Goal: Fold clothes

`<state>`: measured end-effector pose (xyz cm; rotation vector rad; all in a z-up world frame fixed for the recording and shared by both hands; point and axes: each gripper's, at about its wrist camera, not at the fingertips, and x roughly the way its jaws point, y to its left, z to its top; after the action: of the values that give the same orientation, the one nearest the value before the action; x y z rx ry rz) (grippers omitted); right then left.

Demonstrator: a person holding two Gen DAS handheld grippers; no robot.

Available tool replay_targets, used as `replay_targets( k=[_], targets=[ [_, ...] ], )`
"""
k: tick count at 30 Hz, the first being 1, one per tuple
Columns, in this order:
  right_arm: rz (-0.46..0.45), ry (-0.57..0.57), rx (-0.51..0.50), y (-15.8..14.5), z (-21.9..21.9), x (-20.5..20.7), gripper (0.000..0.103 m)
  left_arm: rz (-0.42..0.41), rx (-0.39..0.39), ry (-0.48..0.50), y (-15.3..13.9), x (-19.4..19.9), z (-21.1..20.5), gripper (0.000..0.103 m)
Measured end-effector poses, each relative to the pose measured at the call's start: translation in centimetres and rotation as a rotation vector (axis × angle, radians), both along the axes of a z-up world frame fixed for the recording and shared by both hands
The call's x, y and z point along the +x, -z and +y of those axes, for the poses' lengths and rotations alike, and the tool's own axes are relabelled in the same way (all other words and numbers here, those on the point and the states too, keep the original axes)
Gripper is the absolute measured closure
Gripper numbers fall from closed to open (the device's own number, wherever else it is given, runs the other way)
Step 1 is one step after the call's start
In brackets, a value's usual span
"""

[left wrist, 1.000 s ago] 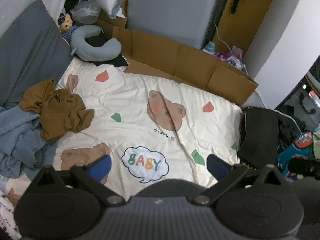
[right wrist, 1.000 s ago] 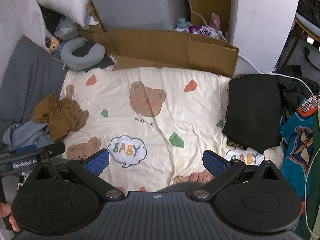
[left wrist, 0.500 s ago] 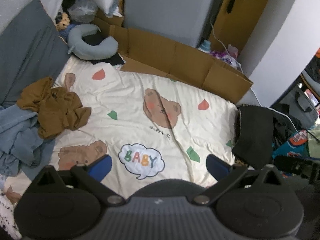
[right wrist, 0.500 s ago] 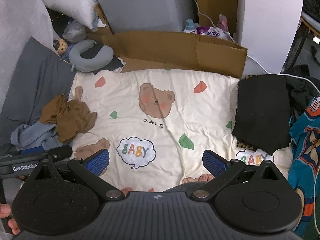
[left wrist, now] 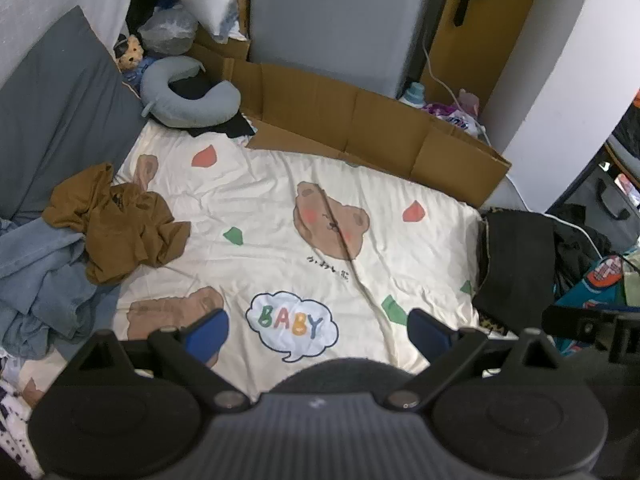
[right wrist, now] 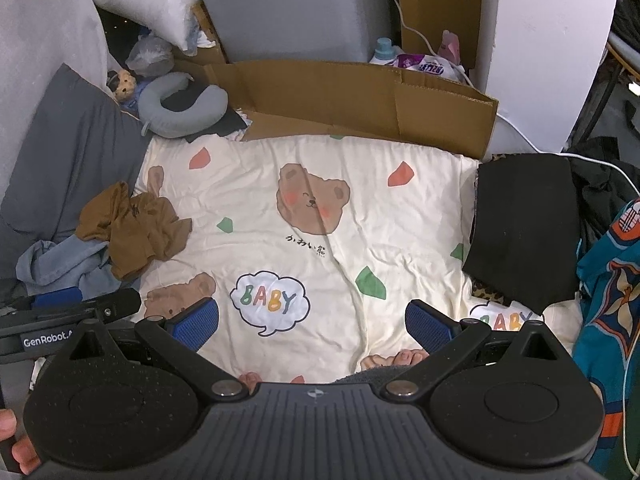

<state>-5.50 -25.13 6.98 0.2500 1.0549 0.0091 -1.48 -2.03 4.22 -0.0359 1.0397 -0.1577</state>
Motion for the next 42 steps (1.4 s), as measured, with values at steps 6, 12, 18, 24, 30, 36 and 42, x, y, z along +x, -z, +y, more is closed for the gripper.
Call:
replay_targets(
  k=[6, 12, 18, 24, 30, 36, 42],
  targets=[
    [-0.006, 0.005, -0.007, -0.1, 0.1, -0.2, 0.001, -0.007, 0.008, -0.008, -0.1, -0.1, 0.2, 0.006],
    [-0.010, 0.002, -0.007, 0.0, 0.2, -0.3, 0.001, -0.010, 0.009, -0.010, 0.0, -0.1, 0.4, 0.006],
    [-0.011, -0.006, -0.023, -0.1, 0.4, -0.2, 0.001, -0.014, 0.010, -0.006, -0.1, -0.2, 0.4, 0.006],
    [-0.013, -0.004, -0.032, -0.2, 0.6, -0.3, 0.001, -0.024, 0.021, -0.009, -0.1, -0.5, 0.3, 0.006],
    [-0.019, -0.002, -0.035, -0.1, 0.6, -0.4, 0.001, -0.024, 0.010, -0.012, -0.1, -0.5, 0.5, 0.006],
    [-0.010, -0.008, -0.036, 0.0, 0.8, -0.2, 0.001, -0.032, 0.022, -0.008, -0.2, -0.5, 0.5, 0.006],
    [-0.006, -0.008, -0.047, 0.0, 1.1, -0.1, 0.001, -0.043, 0.034, -0.006, -0.3, -0.6, 0.4, 0.006]
  ],
)
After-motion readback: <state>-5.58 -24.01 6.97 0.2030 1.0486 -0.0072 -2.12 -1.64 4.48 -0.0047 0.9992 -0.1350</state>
